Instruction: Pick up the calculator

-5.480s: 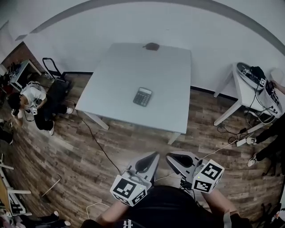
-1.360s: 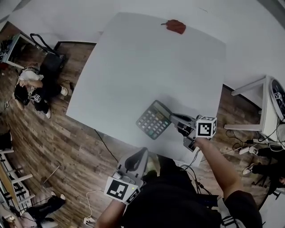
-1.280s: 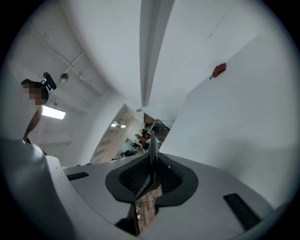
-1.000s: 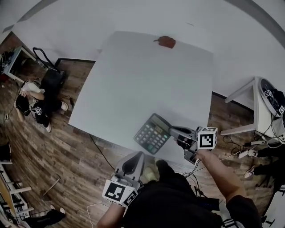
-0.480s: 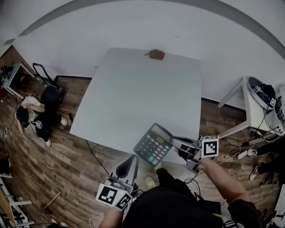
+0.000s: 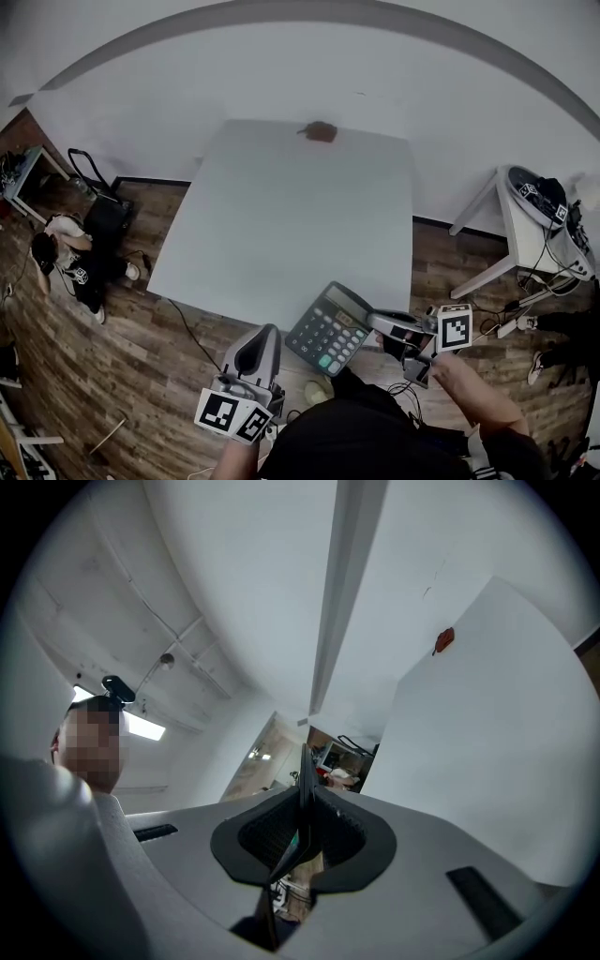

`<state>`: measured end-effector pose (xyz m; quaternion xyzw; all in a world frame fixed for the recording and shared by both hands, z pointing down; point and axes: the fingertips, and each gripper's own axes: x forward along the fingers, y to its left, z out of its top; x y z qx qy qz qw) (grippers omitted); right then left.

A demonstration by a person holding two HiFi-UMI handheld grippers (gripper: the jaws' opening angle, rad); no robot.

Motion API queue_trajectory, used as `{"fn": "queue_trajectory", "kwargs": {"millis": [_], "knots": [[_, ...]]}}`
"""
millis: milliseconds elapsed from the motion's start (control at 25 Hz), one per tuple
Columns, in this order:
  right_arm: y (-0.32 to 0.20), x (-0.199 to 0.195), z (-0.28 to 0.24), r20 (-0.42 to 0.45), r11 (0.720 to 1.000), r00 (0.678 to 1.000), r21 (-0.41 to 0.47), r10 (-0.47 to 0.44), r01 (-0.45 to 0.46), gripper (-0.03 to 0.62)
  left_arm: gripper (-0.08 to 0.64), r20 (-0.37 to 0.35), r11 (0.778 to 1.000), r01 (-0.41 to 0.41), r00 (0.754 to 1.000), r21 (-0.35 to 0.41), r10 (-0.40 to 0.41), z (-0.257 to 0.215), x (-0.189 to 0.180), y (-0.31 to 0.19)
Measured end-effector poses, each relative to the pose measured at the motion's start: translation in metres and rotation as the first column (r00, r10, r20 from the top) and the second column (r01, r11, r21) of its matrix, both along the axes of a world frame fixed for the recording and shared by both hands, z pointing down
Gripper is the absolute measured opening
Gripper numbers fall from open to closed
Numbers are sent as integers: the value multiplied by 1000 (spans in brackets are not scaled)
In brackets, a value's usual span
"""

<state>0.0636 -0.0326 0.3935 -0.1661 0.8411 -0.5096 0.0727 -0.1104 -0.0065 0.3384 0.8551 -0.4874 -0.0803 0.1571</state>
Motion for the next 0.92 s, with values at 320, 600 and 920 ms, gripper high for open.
{"fn": "queue_trajectory", "kwargs": {"millis": [320, 600, 920], "knots": [[23, -2, -12, 24, 1000, 1000, 17, 7, -7, 55, 6, -2, 999, -31, 1000, 29, 31, -7, 5, 4], [27, 1, -13, 24, 999, 1000, 30, 16, -17, 55, 5, -7, 997, -51, 999, 52, 51, -11, 12, 6], [30, 2, -12, 11, 999, 1000, 29, 23, -24, 55, 6, -22, 997, -61, 998, 43, 62, -9, 15, 10]]}}
